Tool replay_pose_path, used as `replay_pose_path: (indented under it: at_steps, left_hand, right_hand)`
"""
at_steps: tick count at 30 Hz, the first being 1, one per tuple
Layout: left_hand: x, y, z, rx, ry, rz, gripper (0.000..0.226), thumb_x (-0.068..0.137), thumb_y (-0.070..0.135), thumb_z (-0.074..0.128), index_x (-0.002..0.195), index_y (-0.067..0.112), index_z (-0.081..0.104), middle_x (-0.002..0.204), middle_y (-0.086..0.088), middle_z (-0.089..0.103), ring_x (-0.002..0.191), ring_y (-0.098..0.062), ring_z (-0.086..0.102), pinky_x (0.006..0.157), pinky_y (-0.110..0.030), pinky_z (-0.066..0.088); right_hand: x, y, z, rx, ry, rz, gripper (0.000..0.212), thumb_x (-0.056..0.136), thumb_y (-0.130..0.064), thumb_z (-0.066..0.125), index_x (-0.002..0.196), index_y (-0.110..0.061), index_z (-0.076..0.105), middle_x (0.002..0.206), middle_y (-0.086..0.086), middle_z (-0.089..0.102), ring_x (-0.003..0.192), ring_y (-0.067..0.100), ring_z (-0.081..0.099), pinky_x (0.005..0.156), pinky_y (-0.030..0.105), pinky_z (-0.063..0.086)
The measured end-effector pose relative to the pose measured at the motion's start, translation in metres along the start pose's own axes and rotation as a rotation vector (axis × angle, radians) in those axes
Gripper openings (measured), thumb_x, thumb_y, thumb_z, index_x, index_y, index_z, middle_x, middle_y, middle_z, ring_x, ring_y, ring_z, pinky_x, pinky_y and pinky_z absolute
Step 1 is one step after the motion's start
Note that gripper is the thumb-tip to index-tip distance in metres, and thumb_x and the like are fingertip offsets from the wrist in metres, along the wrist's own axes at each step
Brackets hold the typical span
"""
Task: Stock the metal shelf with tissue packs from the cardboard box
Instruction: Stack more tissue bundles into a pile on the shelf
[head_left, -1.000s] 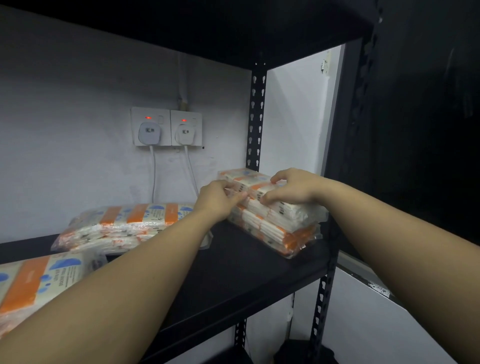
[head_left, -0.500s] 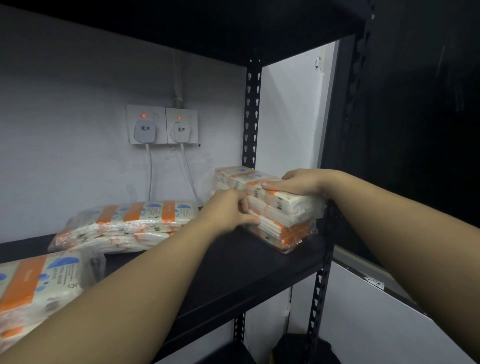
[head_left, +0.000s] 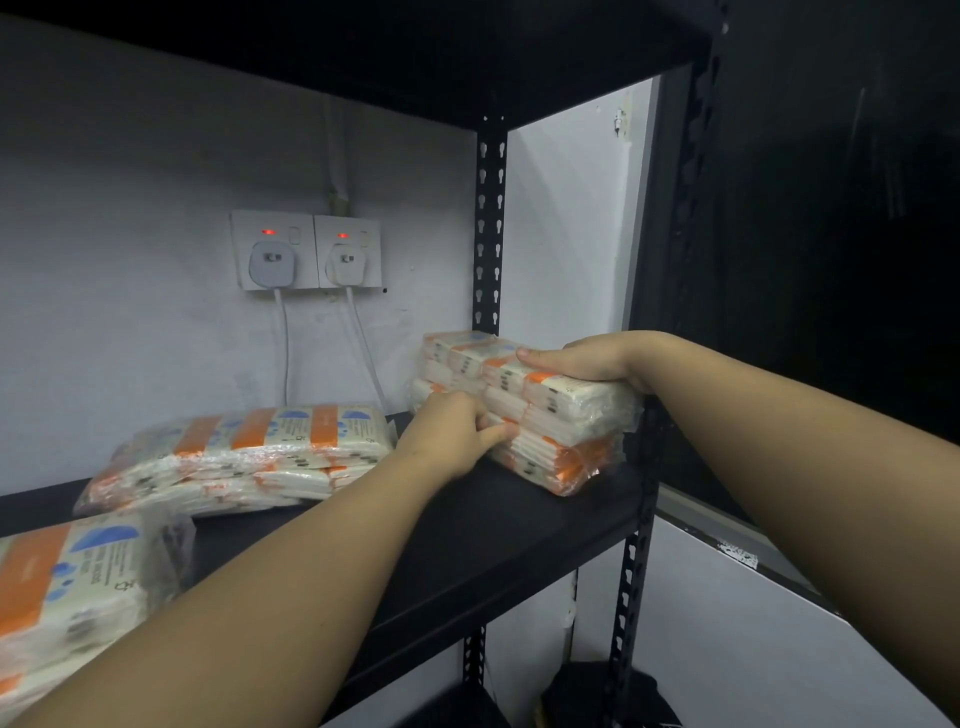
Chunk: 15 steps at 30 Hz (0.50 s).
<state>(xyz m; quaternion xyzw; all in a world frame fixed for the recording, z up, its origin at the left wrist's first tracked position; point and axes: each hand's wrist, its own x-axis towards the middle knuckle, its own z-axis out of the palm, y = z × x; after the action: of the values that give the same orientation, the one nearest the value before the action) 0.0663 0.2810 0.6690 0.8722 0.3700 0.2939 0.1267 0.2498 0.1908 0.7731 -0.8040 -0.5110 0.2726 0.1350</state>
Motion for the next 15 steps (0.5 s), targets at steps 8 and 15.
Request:
replay_pose_path:
  at_steps: [8, 15]
  left_hand:
    - [-0.004, 0.001, -0.008, -0.016, -0.003, 0.002, 0.044, 0.081, 0.052, 0.083, 0.074, 0.014, 0.064, 0.078, -0.001, 0.068, 0.076, -0.019, 0.065, 0.064, -0.030, 0.048]
    - [-0.008, 0.006, -0.049, 0.265, -0.062, 0.038, 0.031, 0.080, 0.046, 0.083, 0.089, 0.019, 0.070, 0.096, -0.003, 0.071, 0.091, -0.022, 0.066, 0.079, -0.033, 0.053]
  right_hand:
    - [-0.005, -0.008, -0.001, -0.215, 0.250, -0.086, 0.101, 0.072, -0.094, 0.049, 0.140, -0.020, 0.057, 0.138, 0.002, 0.063, 0.117, 0.026, 0.065, 0.106, 0.044, 0.049]
    - [-0.024, -0.029, 0.009, -0.213, 0.521, -0.317, 0.088, 0.084, -0.078, 0.059, 0.148, -0.018, 0.050, 0.154, 0.006, 0.049, 0.138, 0.026, 0.049, 0.101, 0.034, 0.038]
